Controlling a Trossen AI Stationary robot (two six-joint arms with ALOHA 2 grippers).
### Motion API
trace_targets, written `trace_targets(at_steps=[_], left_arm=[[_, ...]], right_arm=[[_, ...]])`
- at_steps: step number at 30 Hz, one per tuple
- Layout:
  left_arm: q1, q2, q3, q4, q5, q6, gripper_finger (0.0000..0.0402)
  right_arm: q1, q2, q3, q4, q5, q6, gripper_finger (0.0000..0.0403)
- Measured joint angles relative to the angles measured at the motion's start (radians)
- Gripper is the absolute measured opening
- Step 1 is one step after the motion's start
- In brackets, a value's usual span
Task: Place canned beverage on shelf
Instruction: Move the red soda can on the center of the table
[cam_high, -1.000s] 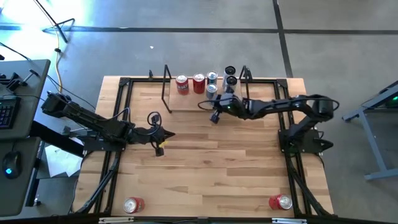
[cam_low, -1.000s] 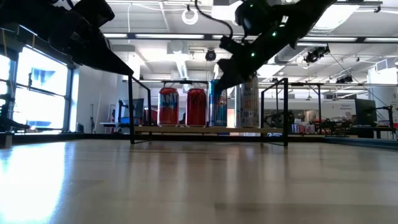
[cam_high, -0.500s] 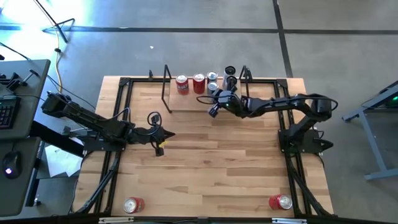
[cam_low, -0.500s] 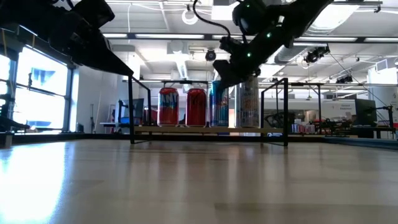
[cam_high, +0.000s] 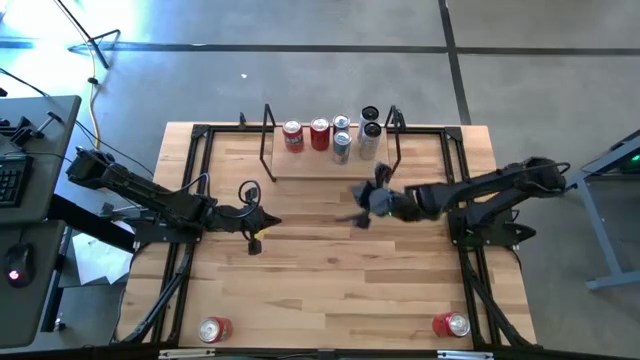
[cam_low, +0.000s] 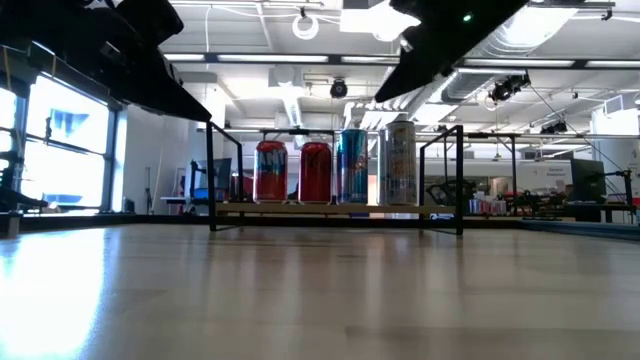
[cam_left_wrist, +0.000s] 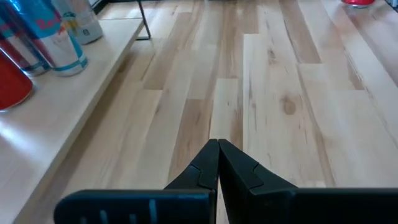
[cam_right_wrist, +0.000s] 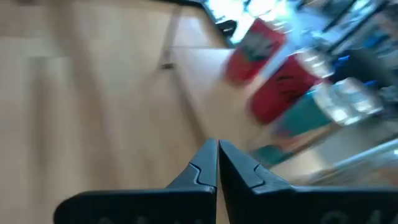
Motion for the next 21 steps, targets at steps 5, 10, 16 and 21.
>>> trace_targets(at_steps=[5,10,16,21], left_arm=[[0.000,0.000,0.000,0.014,-0.036,-0.007,0.0000],[0.009,0.014,0.000,0.023,0.067,0.001,0.0000],[0.017,0.006,0.023,0.035,0.211,-0.029,0.0000],[-0.025,0.010,0.129,-0.206,0.270,-0.060,0.0000]], right_arm=[[0.059,-0.004,-0.004,-0.053,-0.208,0.111,0.0000],[0.081,-0.004,-0.004,0.009,-0.311,0.138,0.0000],[0.122,0.045,-0.071,0.176,-0.157,0.095,0.0000],[0.146,0.103,-0.210,0.492,-0.160,0.082,0.0000]])
